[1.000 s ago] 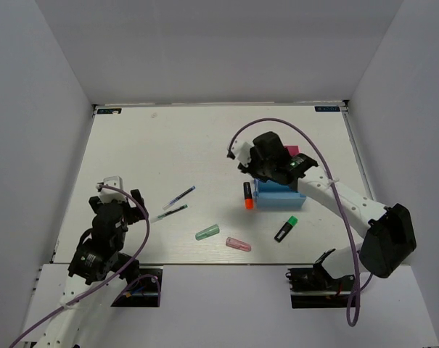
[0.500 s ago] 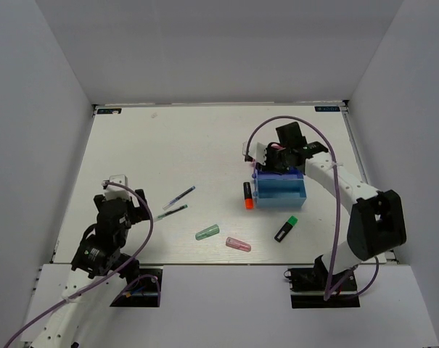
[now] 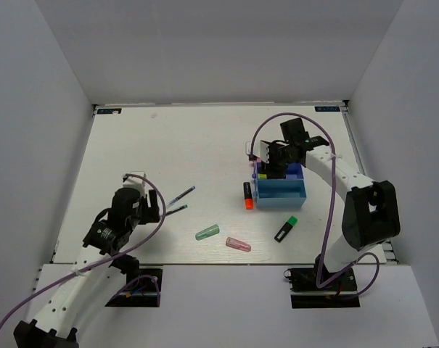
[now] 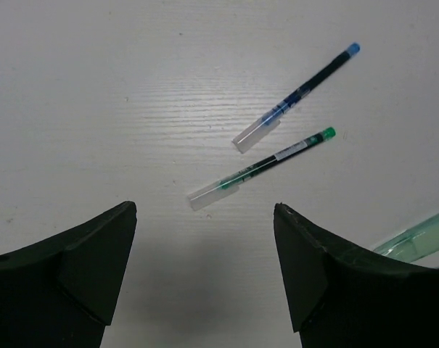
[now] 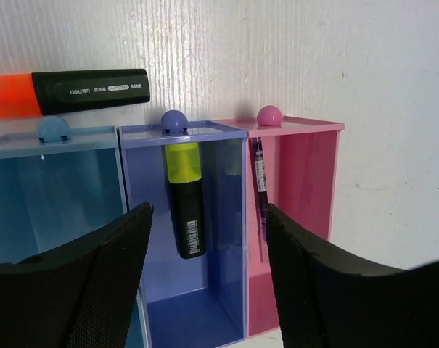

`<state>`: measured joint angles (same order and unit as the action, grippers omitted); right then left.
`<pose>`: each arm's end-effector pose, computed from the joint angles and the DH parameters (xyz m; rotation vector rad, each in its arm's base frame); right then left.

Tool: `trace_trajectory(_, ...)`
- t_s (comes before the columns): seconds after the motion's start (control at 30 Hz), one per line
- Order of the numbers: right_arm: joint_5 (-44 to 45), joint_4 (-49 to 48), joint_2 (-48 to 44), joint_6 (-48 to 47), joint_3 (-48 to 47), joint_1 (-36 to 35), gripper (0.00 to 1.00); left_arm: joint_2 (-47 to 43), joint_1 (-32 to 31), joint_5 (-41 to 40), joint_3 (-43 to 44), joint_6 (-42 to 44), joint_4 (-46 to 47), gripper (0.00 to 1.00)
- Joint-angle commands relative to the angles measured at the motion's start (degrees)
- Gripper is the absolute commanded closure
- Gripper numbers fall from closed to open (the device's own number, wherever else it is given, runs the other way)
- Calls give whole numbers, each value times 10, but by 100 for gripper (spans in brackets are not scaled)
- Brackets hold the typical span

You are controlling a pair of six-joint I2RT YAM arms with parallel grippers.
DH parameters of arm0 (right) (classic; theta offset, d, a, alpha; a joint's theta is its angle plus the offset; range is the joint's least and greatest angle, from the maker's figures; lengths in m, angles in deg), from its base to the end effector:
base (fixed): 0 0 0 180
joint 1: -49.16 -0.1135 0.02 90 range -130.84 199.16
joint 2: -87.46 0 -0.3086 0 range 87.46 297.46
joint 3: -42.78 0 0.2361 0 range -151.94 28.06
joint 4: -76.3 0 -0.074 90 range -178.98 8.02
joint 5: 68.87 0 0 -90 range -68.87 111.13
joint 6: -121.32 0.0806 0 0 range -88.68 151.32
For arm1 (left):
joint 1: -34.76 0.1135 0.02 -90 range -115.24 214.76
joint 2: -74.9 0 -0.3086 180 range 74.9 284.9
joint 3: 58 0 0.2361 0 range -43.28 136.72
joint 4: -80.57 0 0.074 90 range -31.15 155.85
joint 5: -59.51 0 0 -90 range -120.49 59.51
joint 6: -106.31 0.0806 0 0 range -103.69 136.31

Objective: Sort the stationery into containers
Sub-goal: Place the pen in the storage box.

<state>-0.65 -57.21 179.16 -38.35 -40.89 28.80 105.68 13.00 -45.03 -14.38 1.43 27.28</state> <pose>0.3171 0.1496 0.2678 -1.8216 1.6095 0.1004 0.1011 -0.0186 0.2253 0.0028 2.2503 -0.0538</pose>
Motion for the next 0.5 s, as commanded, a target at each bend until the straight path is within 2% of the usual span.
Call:
trace_trajectory(0.0, -29, 7, -14, 13, -12, 6, 33, 18, 1, 44, 18, 0, 1, 16)
trace_trajectory(0.03, -38, 8, -31, 46, -13, 6, 38, 21, 1, 54, 18, 2, 3, 52)
trace_trajectory(0.07, -44, 14, -37, 94, -21, 1, 69, 23, 1, 67, 17, 2, 8, 74)
trace_trajectory(0.1, -79, 22, -44, 122, -33, 1, 94, 29, 1, 83, 14, 7, 9, 92)
trace_trajectory(0.13, -102, 60, -57, 186, -41, 0, 100, 35, 1, 91, 15, 7, 12, 100)
trace_trajectory(0.2, -176, 89, -67, 288, -55, -20, 100, 57, 1, 142, 19, 17, 14, 100)
trace_trajectory(0.23, -188, 126, -69, 308, -51, -47, 100, 66, 1, 145, 19, 18, 14, 88)
trace_trajectory(0.27, -196, 129, -68, 328, -45, -61, 100, 74, 2, 163, 26, 21, 12, 67)
trace_trajectory(0.3, -194, 138, -69, 373, -38, -117, 100, 88, 1, 187, 27, 24, 10, 44)
trace_trajectory(0.33, -193, 145, -68, 378, -18, -135, 82, 101, 1, 193, 33, 25, 7, 28)
trace_trajectory(0.37, -183, 143, -65, 388, -9, -154, 69, 109, 1, 203, 36, 30, 0, 12)
trace_trajectory(0.4, -178, 137, -62, 405, 0, -210, 41, 112, 1, 210, 39, 34, -5, 8)
trace_trajectory(0.47, -169, 122, -52, 401, 21, -243, 23, 111, 1, 199, 40, 34, -7, 7)
